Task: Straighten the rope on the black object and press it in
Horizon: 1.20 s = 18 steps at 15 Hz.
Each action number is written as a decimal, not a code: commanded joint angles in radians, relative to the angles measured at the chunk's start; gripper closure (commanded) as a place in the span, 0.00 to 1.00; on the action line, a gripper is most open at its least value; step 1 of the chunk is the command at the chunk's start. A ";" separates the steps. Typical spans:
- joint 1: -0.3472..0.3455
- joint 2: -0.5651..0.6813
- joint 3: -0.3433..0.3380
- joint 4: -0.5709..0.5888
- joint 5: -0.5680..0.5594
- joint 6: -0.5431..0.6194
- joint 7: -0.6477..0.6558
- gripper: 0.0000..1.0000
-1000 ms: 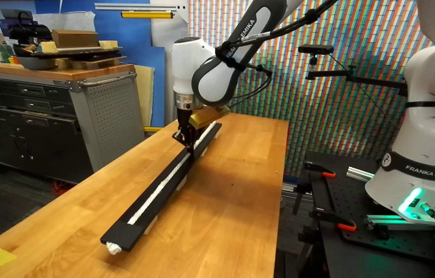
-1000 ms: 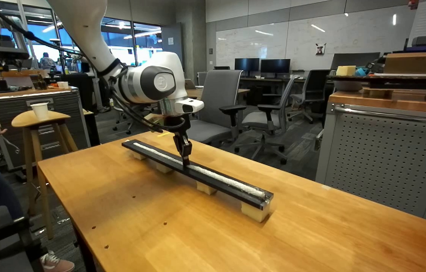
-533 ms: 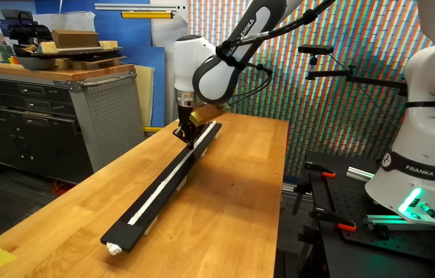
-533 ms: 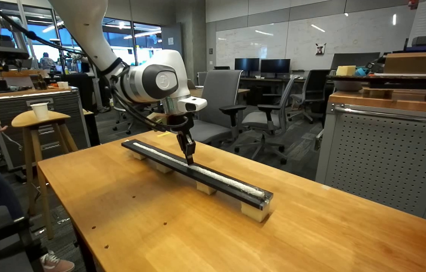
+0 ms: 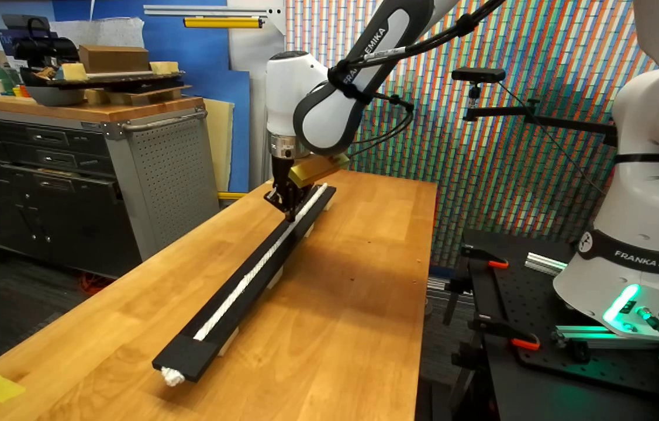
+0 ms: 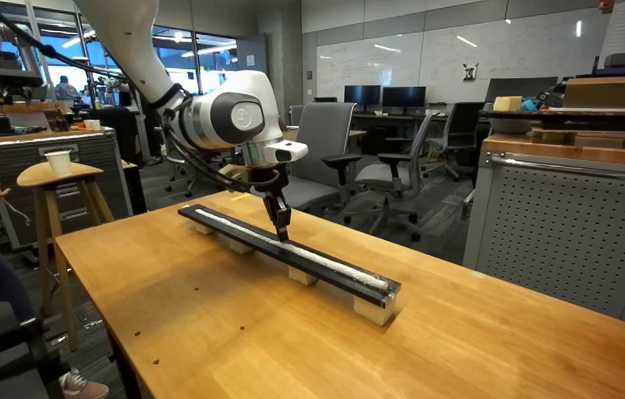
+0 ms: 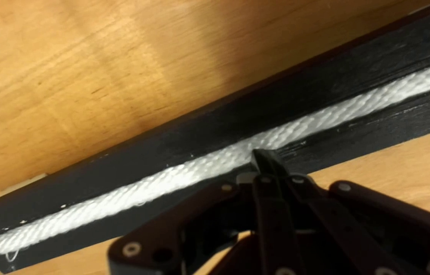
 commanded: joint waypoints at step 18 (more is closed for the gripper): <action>-0.009 0.003 -0.018 -0.021 0.002 0.016 -0.003 1.00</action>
